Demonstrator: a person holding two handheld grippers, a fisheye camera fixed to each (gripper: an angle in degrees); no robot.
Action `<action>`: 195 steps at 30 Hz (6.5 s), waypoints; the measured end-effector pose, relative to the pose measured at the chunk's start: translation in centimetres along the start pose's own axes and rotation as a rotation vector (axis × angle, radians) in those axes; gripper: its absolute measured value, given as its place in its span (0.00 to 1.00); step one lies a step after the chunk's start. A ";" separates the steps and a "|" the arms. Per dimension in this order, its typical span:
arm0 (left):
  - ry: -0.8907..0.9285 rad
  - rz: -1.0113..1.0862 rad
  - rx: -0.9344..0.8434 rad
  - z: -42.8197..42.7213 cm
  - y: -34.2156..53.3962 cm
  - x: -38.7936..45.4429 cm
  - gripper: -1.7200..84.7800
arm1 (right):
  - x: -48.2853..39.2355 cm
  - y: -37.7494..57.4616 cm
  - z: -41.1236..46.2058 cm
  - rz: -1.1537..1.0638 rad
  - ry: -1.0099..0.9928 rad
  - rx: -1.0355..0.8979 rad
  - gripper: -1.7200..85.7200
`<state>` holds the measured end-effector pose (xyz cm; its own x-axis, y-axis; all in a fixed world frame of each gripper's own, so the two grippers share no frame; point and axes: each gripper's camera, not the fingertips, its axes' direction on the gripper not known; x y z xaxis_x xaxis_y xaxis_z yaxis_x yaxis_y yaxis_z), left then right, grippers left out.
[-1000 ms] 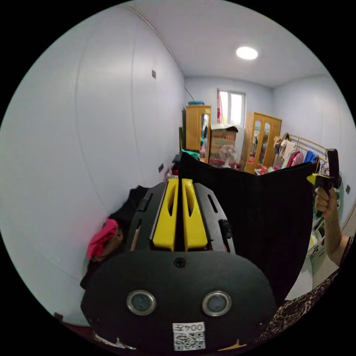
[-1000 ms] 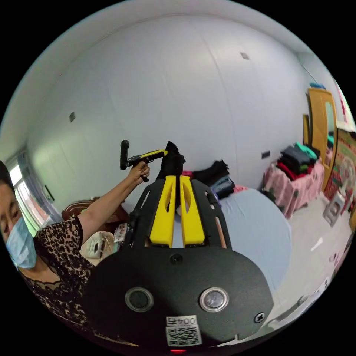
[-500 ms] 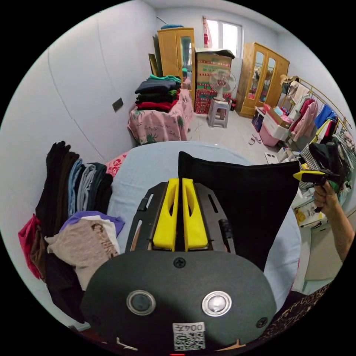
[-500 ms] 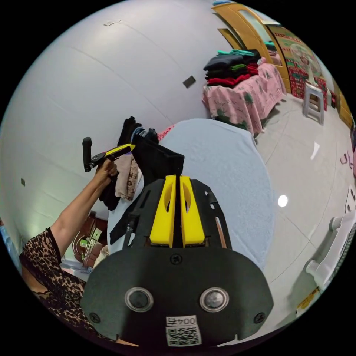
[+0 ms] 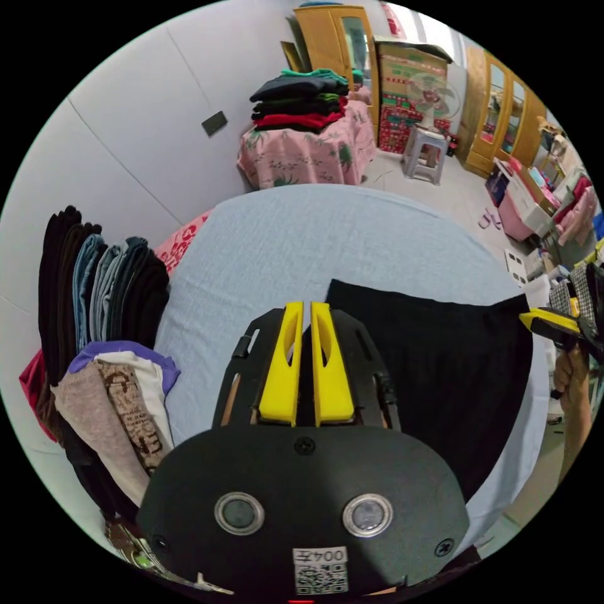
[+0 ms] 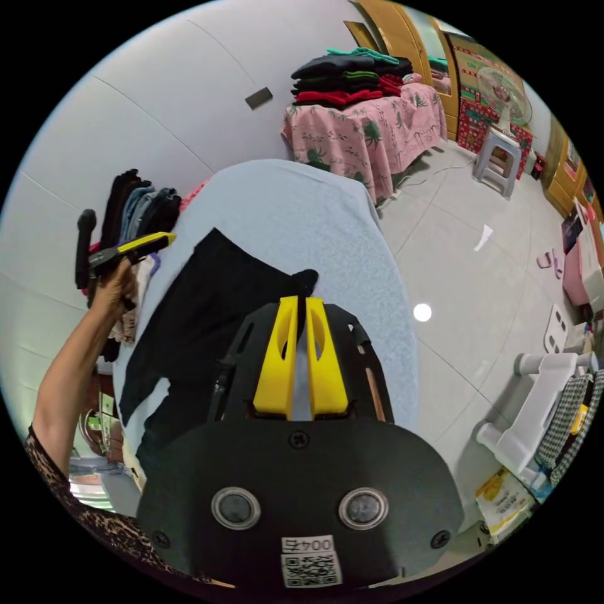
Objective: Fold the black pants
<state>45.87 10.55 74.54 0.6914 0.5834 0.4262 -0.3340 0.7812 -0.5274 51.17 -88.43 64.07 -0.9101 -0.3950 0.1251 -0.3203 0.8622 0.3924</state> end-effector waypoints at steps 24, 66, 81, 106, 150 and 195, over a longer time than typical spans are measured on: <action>0.243 -0.022 0.044 17.5 -0.5 -2.0 0.05 | -0.2 10.9 6.1 -0.139 -0.169 -0.063 0.13; 0.489 -0.133 -0.097 -0.7 95.1 -26.3 0.11 | -26.4 37.1 38.1 -0.523 -0.117 -0.321 0.13; 0.517 -0.061 -0.200 -1.3 103.7 -29.4 0.04 | -30.3 43.3 52.0 -0.766 0.083 -0.395 0.04; 0.366 0.232 -0.180 -0.4 106.7 -43.7 0.11 | -29.7 47.6 62.4 0.069 -0.005 -0.200 0.13; 0.865 0.695 -0.554 3.9 106.9 -19.6 0.05 | -19.6 69.1 71.5 0.526 0.049 -0.111 0.05; 0.970 0.526 -0.654 7.8 97.7 -20.4 0.05 | -18.4 73.6 66.2 0.608 0.021 0.063 0.05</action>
<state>-5.90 76.70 20.06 0.8463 0.1717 -0.5043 -0.5233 0.0915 -0.8472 26.96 3.33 30.35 -0.9296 0.1682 0.3280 0.2394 0.9520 0.1905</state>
